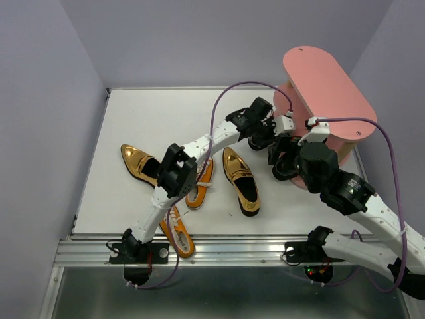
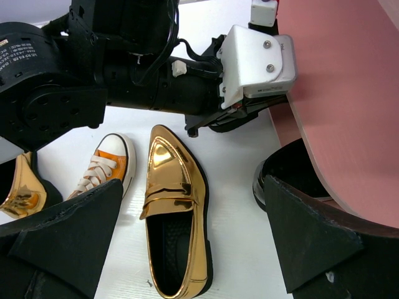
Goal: Place and organize the shoes onto the shoe shelf
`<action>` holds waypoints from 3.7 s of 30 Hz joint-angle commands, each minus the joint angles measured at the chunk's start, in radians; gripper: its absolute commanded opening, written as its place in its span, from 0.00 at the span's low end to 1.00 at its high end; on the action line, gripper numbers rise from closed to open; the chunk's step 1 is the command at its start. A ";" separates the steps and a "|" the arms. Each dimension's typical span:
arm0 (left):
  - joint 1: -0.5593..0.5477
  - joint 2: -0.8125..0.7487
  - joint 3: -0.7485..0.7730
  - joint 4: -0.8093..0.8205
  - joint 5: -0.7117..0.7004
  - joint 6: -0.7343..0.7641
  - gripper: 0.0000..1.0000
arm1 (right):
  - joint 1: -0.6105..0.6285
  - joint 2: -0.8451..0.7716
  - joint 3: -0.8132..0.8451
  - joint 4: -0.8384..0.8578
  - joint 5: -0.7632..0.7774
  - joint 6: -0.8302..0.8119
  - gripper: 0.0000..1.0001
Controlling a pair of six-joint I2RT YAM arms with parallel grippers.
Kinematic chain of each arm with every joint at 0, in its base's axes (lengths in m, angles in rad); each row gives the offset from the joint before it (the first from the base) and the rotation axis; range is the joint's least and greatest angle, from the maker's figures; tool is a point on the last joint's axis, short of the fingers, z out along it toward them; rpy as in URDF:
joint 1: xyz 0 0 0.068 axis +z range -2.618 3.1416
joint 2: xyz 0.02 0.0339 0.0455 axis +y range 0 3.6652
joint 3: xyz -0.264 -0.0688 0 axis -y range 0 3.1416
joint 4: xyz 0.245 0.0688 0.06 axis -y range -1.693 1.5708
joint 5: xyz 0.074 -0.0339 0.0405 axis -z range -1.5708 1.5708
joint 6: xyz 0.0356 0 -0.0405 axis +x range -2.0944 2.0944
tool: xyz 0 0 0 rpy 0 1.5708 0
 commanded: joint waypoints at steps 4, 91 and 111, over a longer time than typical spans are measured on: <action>-0.011 -0.031 0.069 0.203 0.060 -0.001 0.00 | 0.009 -0.018 0.039 0.000 0.025 0.012 1.00; 0.012 -0.550 -0.677 0.433 -0.331 -0.185 0.99 | 0.009 -0.021 0.052 0.014 0.011 0.012 1.00; 0.332 -0.998 -1.054 0.231 -0.799 -0.868 0.99 | 0.009 0.040 -0.011 0.130 -0.105 -0.042 1.00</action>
